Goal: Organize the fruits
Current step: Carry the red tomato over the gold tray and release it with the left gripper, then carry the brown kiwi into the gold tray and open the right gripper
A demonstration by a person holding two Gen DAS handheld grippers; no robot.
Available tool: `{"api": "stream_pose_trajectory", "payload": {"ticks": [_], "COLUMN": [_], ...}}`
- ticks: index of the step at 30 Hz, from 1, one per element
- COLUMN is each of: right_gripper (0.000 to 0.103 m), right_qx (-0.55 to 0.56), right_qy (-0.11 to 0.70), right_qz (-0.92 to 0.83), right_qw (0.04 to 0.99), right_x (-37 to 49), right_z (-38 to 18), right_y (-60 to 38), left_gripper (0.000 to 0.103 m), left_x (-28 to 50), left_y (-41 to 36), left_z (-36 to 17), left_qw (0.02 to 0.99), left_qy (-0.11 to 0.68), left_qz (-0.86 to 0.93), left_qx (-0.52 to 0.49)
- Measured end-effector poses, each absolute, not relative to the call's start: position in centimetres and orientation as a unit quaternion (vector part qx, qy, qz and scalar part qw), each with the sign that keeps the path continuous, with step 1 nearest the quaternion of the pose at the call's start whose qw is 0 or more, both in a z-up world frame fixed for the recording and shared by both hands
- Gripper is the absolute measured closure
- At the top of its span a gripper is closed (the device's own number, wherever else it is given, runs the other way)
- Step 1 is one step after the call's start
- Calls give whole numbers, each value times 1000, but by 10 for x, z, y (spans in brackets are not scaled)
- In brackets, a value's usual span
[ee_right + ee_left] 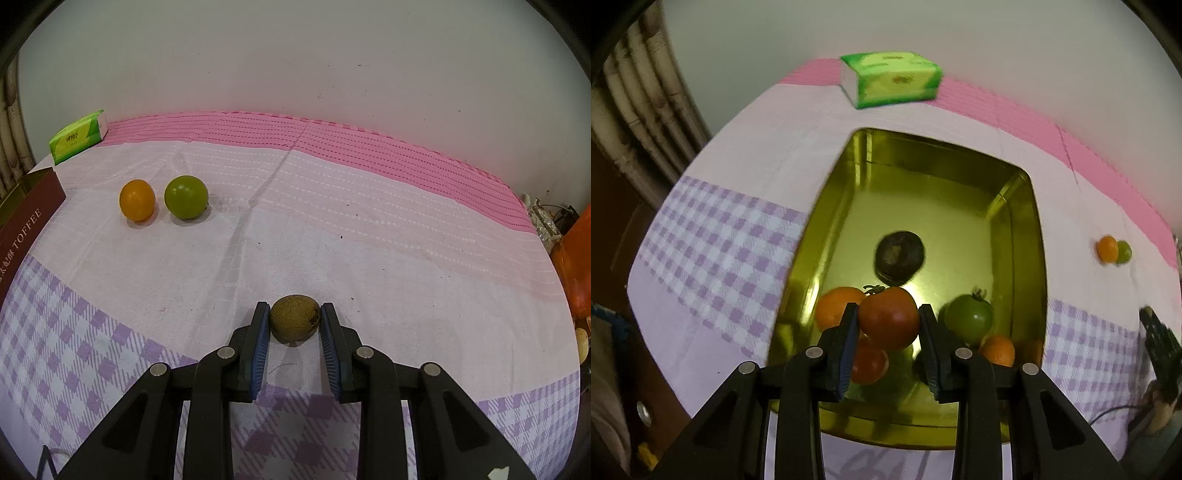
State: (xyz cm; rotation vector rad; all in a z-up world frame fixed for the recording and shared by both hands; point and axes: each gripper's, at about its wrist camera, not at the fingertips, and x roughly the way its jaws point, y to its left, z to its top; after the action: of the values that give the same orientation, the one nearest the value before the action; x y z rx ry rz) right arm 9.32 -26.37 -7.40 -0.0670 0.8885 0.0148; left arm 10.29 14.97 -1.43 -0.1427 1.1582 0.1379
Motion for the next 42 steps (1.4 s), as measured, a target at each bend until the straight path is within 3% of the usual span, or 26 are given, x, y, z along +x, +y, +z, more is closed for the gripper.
{"api": "stream_pose_trajectory", "payload": {"ticks": [28, 30, 35, 42], "right_gripper": [78, 78, 78, 78], "right_qx": [-33, -33, -31, -31], "right_qy": [430, 431, 431, 431], "right_qz": [5, 5, 5, 5], "right_qw": [902, 902, 902, 902], "right_x": [93, 93, 93, 93], "right_z": [-73, -73, -73, -74], "right_y": [-264, -264, -264, -264], "left_gripper": [69, 68, 54, 51], "left_x": [123, 122, 115, 97], "left_y": [136, 138, 139, 142], "left_z": [-49, -47, -37, -12], "left_qw": [810, 813, 818, 833], "left_qy": [583, 579, 573, 552], "left_qz": [49, 46, 37, 35], "left_qx": [-40, -40, -41, -20]}}
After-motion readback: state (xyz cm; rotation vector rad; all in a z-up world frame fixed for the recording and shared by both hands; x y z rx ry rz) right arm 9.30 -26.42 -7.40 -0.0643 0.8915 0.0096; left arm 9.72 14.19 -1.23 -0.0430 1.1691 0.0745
